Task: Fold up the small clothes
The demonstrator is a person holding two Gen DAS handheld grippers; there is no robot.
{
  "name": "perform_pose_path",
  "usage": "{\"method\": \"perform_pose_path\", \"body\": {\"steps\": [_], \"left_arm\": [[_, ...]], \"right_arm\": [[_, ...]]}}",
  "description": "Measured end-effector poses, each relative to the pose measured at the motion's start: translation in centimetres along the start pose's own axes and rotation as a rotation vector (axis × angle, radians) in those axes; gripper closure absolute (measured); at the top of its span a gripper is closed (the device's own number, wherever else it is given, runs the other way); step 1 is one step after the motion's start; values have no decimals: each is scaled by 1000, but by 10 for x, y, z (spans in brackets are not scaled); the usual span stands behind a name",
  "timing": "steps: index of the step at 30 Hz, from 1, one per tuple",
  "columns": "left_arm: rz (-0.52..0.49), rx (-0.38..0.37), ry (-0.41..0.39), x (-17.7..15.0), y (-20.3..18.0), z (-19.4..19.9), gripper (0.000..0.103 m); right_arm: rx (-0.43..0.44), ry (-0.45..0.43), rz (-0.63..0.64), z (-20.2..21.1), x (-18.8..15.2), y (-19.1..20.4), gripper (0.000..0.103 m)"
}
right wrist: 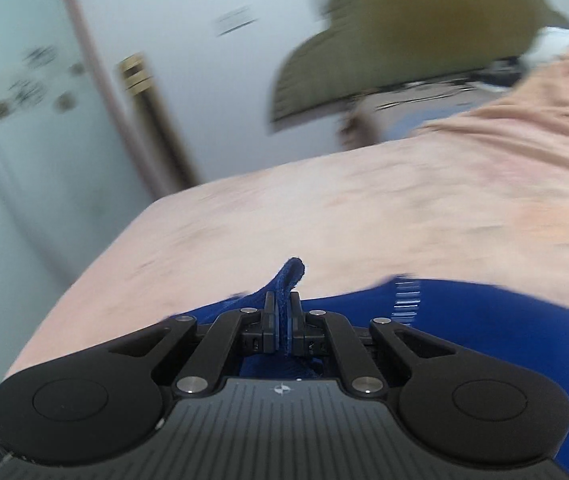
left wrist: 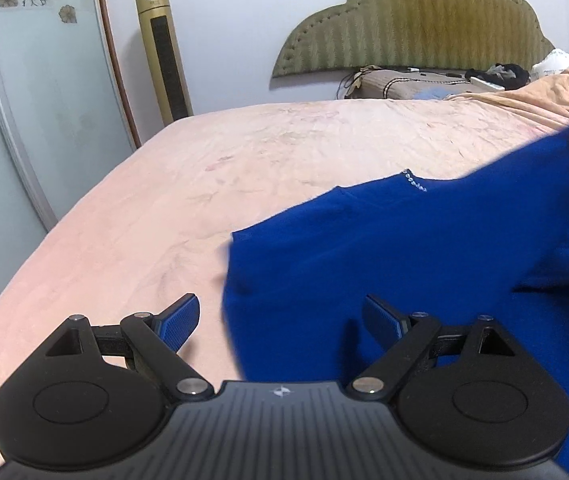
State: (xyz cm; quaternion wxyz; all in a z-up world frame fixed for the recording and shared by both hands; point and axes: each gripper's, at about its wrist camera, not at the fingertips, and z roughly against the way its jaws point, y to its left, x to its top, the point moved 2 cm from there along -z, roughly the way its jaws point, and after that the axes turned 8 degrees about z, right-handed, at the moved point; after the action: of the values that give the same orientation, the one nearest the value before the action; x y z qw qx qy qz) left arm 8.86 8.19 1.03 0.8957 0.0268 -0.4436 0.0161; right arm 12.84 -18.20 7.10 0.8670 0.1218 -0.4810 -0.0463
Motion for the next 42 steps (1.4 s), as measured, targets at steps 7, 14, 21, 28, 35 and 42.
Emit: {"method": "perform_pose_path", "body": {"steps": [7, 14, 21, 28, 35, 42], "left_arm": [[-25, -3, 4, 0, -10, -5, 14], [-25, 42, 19, 10, -8, -23, 14], [-29, 48, 56, 4, -10, -30, 14], [17, 22, 67, 3, -7, -22, 14], [17, 8, 71, 4, -12, -19, 14], [5, -3, 68, -1, -16, -8, 14]], "right_arm": [[-144, 28, -122, 26, -33, -69, 95], [-229, 101, -179, 21, -59, -102, 80], [-204, 51, -68, 25, -60, -73, 75], [-230, 135, -57, 9, -78, -62, 62], [-146, 160, 22, 14, -80, -40, 38], [-172, 152, 14, 28, -85, -35, 36]]}}
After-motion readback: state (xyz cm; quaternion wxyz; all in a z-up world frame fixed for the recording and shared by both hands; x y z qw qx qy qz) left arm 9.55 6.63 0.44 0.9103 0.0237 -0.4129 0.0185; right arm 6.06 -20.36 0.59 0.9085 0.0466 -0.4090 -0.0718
